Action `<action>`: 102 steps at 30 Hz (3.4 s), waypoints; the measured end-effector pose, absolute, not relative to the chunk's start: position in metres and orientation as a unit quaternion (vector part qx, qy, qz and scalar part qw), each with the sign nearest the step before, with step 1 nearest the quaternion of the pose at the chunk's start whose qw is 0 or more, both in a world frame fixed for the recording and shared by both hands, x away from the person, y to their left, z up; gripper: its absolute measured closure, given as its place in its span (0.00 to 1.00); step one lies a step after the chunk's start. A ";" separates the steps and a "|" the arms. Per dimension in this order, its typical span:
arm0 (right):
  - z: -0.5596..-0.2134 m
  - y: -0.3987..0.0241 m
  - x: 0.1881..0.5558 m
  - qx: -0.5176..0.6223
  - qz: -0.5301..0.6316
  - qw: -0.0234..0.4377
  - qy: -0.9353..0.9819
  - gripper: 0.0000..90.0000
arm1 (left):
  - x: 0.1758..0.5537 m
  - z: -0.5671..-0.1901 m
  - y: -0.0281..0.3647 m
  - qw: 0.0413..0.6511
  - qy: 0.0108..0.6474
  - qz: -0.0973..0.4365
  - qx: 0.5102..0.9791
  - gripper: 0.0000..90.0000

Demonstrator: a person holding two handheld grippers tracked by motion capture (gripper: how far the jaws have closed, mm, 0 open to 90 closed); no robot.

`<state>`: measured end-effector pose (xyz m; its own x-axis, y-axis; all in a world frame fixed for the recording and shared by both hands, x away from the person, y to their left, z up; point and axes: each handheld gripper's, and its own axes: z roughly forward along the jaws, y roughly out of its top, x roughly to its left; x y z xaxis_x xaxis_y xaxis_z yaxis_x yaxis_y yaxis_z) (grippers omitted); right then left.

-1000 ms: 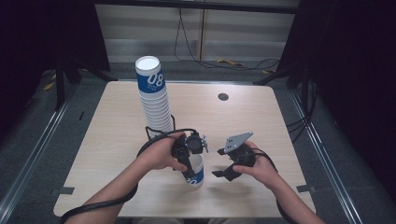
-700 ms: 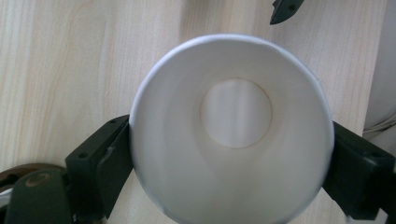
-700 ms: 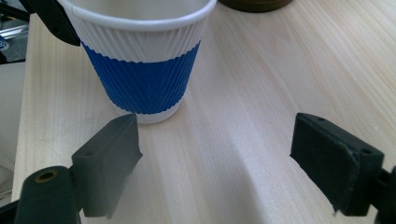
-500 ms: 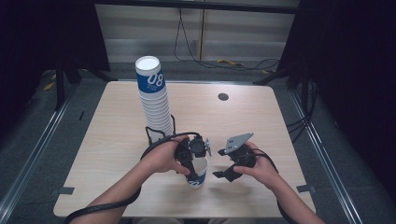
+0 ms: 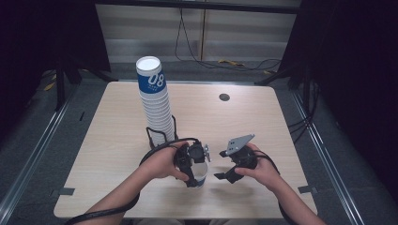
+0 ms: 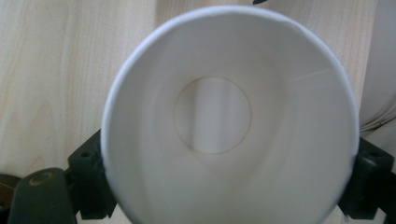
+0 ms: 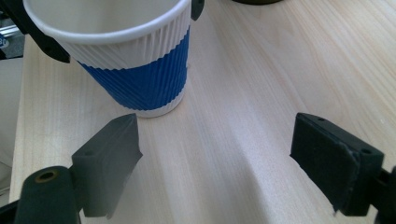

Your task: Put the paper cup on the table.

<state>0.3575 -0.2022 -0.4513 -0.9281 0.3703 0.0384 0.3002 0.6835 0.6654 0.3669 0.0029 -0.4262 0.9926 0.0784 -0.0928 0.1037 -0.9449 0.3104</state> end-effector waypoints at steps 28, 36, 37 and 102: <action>-0.452 -0.205 0.356 0.186 0.350 0.048 0.917 0.17 | 0.366 -0.432 0.059 0.198 0.111 -0.049 0.973 0.18; -0.453 -0.207 0.357 0.192 0.351 0.047 0.915 0.17 | 0.369 -0.431 0.075 0.205 0.117 -0.043 0.971 0.18; -0.453 -0.207 0.357 0.191 0.351 0.047 0.915 0.17 | 0.370 -0.431 0.077 0.206 0.116 -0.042 0.971 0.18; -0.464 -0.281 0.328 0.287 0.385 0.094 0.872 0.17 | 0.377 -0.477 0.190 0.304 0.242 -0.022 0.921 0.18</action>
<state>0.3278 -0.2807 -0.4639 -0.8172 0.5736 0.0569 0.4283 0.5383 0.7258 0.3772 0.1902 -0.4769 0.8821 0.4322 -0.1877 0.4590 -0.6984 0.5491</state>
